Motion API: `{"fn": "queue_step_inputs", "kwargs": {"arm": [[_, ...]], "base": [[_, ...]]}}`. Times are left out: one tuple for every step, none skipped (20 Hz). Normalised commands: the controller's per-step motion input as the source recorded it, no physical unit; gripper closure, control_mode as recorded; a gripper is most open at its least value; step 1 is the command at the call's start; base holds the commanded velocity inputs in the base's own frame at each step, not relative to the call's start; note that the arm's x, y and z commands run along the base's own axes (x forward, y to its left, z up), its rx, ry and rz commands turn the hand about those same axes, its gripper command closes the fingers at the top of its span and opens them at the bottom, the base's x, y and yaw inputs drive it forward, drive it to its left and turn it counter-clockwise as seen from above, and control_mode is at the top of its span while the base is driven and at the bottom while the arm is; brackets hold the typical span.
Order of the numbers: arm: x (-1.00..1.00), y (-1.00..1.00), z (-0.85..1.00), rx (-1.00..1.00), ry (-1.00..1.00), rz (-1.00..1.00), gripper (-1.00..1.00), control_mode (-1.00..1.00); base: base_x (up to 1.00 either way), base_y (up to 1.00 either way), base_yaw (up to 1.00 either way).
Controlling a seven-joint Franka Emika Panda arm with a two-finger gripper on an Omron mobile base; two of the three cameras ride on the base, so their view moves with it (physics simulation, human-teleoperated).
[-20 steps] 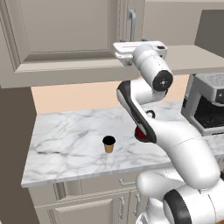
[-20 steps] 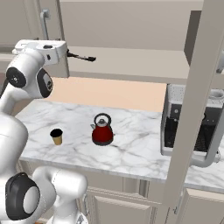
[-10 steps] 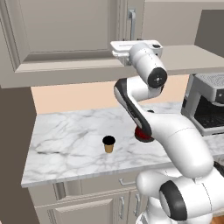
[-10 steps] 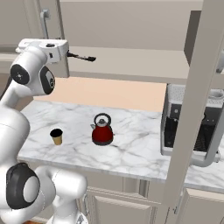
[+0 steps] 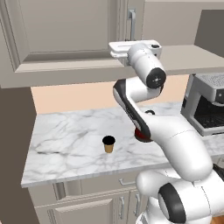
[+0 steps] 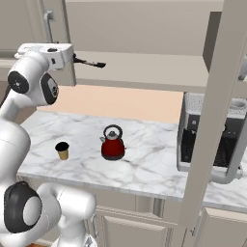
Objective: Pick the pan from the cabinet and place it on the stove. Then turn on the stove burner for the pan.
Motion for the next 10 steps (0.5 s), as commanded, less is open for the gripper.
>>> {"fn": "queue_step_inputs", "kwargs": {"arm": [[0.00, 0.27, -0.06, -0.06, 0.00, 0.00, 1.00, -1.00], [0.00, 0.34, -0.04, -0.06, 0.00, 0.00, 1.00, -1.00], [0.01, 0.38, 0.00, -0.07, 0.00, 0.00, 1.00, -1.00], [0.12, 0.37, 0.00, -0.06, 0.01, -0.02, 1.00, -1.00], [0.12, 0.28, 0.00, -0.03, 0.01, -0.02, 1.00, -1.00], [0.00, 0.22, 0.00, -0.01, 0.02, -0.01, 1.00, -1.00], [0.00, 0.13, 0.00, -0.02, 0.04, -0.02, 1.00, -1.00], [-0.03, 0.05, 0.00, 0.00, 0.00, 0.00, 1.00, -1.00], [-0.28, 0.05, 0.00, 0.00, 0.00, 0.00, 1.00, -1.00], [-0.47, 0.19, 0.00, 0.00, 0.00, 0.00, 1.00, -1.00]], "base": [[0.00, 0.00, 0.00], [0.00, 0.00, 0.00], [0.00, 0.00, 0.00], [0.00, 0.00, 0.00], [0.00, 0.00, 0.00], [0.00, 0.00, 0.00], [0.00, 0.00, 0.00], [0.00, 0.00, 0.00], [0.00, 0.00, 0.00], [0.00, 0.00, 0.00]]}}
